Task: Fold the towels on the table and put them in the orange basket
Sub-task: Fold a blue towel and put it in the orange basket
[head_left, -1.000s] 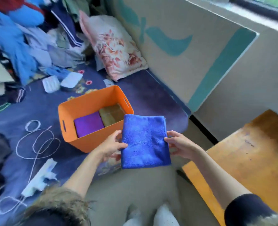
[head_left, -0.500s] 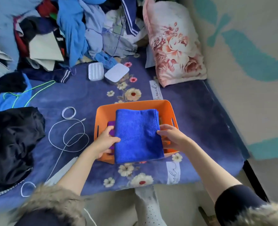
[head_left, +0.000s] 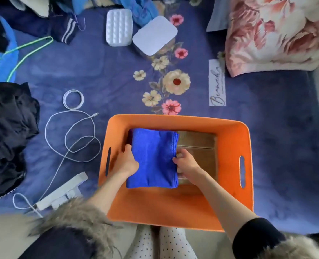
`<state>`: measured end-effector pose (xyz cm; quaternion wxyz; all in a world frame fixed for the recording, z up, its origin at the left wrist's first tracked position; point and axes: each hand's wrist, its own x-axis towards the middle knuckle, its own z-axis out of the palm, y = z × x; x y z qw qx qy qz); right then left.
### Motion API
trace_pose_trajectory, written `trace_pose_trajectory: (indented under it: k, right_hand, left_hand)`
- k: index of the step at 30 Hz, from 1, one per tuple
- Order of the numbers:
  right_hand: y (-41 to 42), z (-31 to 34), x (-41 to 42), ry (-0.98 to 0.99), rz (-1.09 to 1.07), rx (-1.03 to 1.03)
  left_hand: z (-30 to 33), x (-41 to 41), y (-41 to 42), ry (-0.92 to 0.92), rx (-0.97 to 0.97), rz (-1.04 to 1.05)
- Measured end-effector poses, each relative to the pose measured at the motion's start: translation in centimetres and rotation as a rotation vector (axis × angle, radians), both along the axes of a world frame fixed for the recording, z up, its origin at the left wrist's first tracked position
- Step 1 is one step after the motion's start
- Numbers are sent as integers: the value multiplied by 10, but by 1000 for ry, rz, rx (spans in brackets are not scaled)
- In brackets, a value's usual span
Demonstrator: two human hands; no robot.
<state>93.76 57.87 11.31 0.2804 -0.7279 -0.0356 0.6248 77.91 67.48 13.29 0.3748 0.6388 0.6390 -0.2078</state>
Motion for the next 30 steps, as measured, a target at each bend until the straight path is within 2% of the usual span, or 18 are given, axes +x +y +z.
trace_pose_trajectory:
  k: [3,10,12,14,16,18,20,22,24,27,30]
  right_hand:
    - [11,-8,-9,-42,-14,-8]
    - [24,-23,-12,-150,57,-48]
    - [22,-25,-14,-239,107,-65]
    - [17,-24,-17,-389,169,-55]
    - [11,-19,-21,-639,324,10]
    - [7,-20,-23,-931,641,174]
    - [6,-27,-21,-1082,989,275]
    - [10,-34,-14,-1074,1230,257]
    - [11,-45,-3,-1030,1359,224]
    - [12,-60,5,-943,1392,206]
    - [15,-62,5,-935,1413,178]
  left_hand:
    - [-8,2,7,33,99,-89]
    - [-13,7,8,107,164,-138]
    - [-11,6,1,129,228,-233]
    - [-10,4,-7,143,310,-424]
    - [-13,2,-12,143,351,-611]
    - [-20,2,-9,171,336,-733]
    - [-31,4,-3,226,286,-786]
    - [-42,5,4,287,230,-818]
    - [-52,6,7,329,207,-839]
    - [-67,7,6,355,203,-832]
    - [-71,8,6,361,208,-828]
